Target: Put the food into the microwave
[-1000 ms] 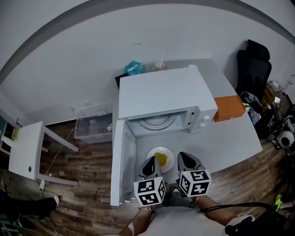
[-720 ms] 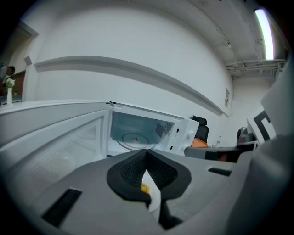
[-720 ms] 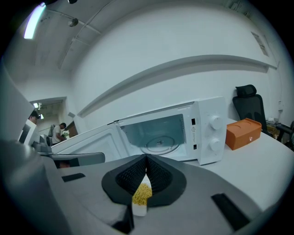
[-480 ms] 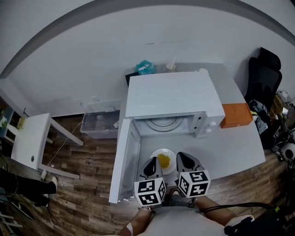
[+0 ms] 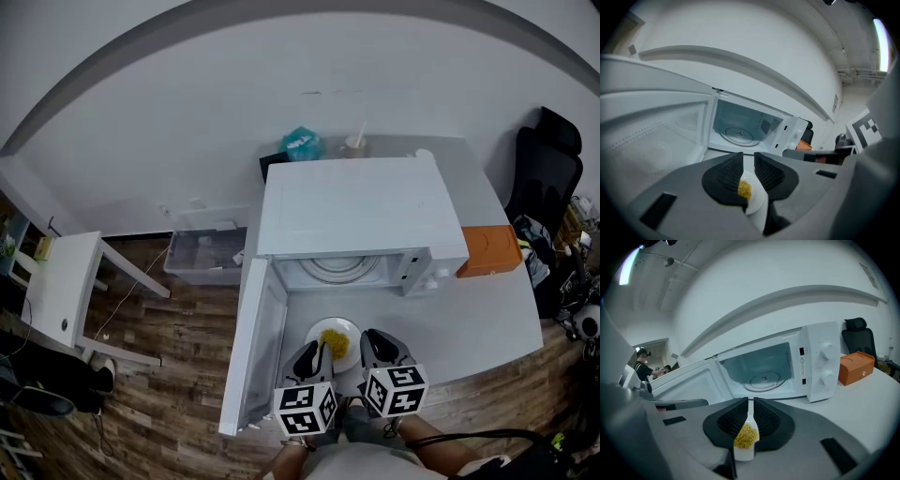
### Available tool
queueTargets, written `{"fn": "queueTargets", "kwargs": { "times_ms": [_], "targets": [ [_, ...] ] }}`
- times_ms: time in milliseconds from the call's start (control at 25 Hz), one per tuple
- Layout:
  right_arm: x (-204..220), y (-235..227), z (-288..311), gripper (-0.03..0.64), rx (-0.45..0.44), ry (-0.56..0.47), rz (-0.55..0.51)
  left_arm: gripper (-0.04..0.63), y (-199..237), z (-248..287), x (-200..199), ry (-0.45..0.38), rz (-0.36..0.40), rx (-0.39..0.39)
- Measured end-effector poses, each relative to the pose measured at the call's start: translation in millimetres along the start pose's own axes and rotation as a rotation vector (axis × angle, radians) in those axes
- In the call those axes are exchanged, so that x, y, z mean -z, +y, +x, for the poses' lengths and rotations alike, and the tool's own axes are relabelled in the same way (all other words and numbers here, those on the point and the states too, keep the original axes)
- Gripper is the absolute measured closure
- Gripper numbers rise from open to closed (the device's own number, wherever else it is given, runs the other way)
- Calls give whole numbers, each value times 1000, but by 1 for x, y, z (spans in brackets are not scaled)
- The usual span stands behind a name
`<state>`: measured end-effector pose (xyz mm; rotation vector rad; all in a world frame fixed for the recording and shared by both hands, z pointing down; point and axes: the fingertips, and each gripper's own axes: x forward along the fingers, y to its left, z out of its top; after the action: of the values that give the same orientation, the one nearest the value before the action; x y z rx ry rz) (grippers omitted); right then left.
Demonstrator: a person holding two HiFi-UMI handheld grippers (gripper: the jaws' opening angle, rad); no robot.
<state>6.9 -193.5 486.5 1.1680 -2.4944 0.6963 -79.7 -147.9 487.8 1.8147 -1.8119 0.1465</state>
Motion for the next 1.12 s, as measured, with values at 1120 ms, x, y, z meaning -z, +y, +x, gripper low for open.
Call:
{"fn": "queueTargets", "kwargs": {
  "times_ms": [1120],
  "targets": [
    [109, -57, 72, 577, 67, 223, 80, 529, 86, 60, 94, 207, -86, -185]
  ]
}}
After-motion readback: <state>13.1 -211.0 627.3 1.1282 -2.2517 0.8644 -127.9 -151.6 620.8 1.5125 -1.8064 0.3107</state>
